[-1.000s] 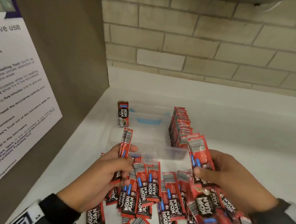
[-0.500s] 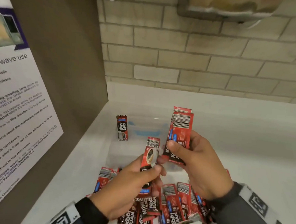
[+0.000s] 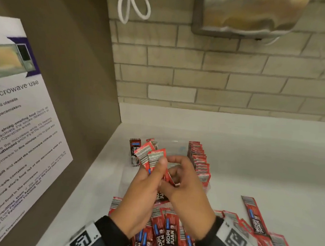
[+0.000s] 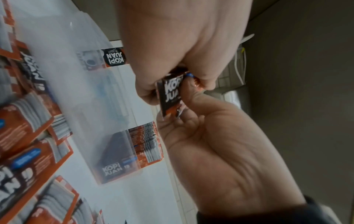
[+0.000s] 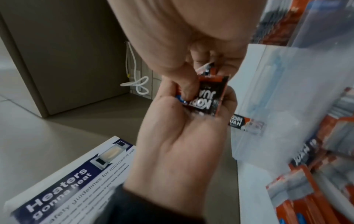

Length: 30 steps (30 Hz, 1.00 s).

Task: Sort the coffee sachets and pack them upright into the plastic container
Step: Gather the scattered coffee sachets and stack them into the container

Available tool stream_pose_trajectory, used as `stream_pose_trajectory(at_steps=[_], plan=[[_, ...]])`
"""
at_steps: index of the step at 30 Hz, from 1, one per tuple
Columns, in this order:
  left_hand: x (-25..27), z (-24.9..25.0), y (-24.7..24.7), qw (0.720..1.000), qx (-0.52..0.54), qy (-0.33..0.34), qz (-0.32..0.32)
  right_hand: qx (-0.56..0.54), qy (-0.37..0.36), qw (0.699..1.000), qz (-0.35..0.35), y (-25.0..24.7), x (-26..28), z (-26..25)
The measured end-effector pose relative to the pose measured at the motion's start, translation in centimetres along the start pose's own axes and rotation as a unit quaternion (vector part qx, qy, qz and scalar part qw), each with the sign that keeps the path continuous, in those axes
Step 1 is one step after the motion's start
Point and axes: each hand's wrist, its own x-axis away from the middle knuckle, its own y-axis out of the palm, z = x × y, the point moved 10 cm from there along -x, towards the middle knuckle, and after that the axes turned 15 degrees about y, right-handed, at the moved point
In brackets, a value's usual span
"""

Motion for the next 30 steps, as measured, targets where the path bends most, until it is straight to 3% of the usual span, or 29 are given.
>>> stream_pose_trajectory(at_steps=[3,7,9,12,16,21,23,27,30], plan=[[-0.5,0.7,-1.0,0.999,-0.026,0.025,0.013,0.103,-0.053,0.993,0.022,-0.7,0.2,-1.7],[-1.0,1.8,-1.2,0.999,-0.029,0.016,-0.036,0.211,-0.111,0.971,0.006,-2.2,-0.2,-4.6],[-1.0,1.9,-0.4,0.993,-0.053,-0.011,-0.107,0.231,-0.143,0.960,-0.063,-2.4,-0.2,-7.2],[-0.8,1.5,1.3,0.972,-0.091,-0.050,-0.212,0.331,-0.187,0.901,-0.209,0.0,0.5,-9.4],[-0.8,1.6,2.7,0.957,-0.078,-0.097,-0.264,0.388,-0.163,0.878,-0.230,0.6,-0.8,-9.8],[-2.8,2.6,0.8,0.981,-0.039,-0.070,-0.177,0.374,-0.185,0.898,-0.143,-1.5,-2.9,-11.8],[-2.9,2.5,0.1,0.988,0.026,-0.079,-0.128,0.361,-0.194,0.906,-0.106,-2.6,-3.6,-12.6],[-3.8,0.8,-0.1,0.966,0.217,-0.139,0.023,0.354,-0.204,0.906,-0.110,-1.9,-4.0,-12.3],[-5.4,0.2,-0.5,0.951,0.264,-0.114,0.116,0.383,-0.193,0.893,-0.133,-0.4,-4.4,-11.0]])
